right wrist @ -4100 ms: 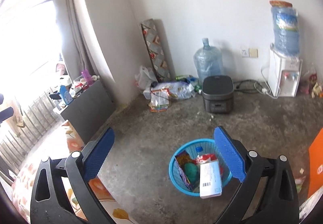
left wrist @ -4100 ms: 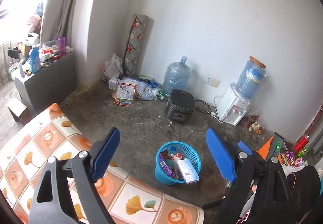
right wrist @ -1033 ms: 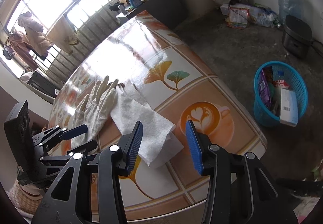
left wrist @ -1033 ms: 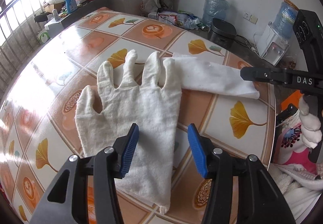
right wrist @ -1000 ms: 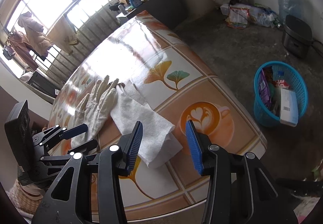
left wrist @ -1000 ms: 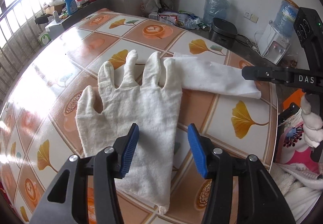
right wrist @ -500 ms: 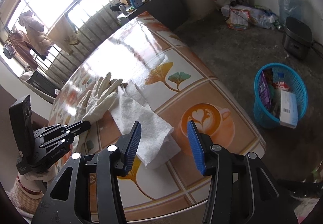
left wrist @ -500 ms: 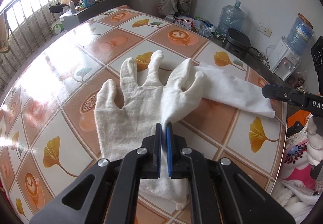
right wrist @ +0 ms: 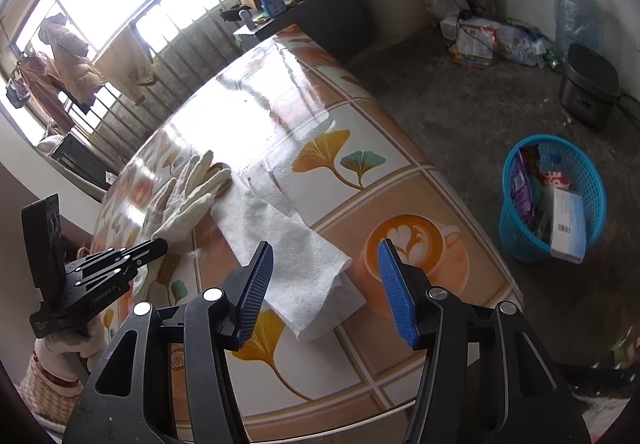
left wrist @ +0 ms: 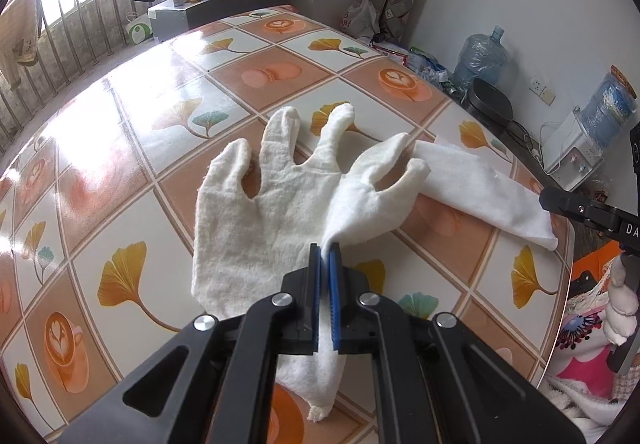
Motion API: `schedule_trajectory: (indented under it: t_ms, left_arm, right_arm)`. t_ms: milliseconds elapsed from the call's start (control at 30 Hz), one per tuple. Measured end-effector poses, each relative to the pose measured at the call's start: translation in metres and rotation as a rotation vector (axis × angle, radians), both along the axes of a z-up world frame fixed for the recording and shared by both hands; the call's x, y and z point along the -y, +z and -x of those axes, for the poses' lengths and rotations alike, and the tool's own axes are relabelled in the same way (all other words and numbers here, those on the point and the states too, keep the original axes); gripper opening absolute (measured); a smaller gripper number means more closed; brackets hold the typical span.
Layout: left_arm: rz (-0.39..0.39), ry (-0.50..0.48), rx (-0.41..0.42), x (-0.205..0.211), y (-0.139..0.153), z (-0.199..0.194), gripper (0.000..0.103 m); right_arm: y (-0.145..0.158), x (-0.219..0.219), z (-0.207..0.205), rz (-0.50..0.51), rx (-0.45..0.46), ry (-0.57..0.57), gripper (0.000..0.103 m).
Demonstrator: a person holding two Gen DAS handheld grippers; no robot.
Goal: Collect trash
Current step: 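Close the right gripper on the white paper towel while the left holds the glove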
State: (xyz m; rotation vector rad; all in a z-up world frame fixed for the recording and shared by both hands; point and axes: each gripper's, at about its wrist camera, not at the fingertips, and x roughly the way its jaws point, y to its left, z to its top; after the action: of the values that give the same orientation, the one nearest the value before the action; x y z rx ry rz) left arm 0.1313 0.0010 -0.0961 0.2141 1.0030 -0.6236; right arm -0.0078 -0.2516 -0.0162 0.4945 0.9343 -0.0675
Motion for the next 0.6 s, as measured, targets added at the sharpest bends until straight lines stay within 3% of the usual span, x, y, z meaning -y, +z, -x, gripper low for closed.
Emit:
schedule_trajectory:
  t_ms: [600]
  left_arm:
    - [-0.002,0.005,-0.003,0.002,0.001,0.0,0.004]
  right_arm:
    - [-0.001,-0.012,-0.006,0.016,-0.002,0.067,0.057]
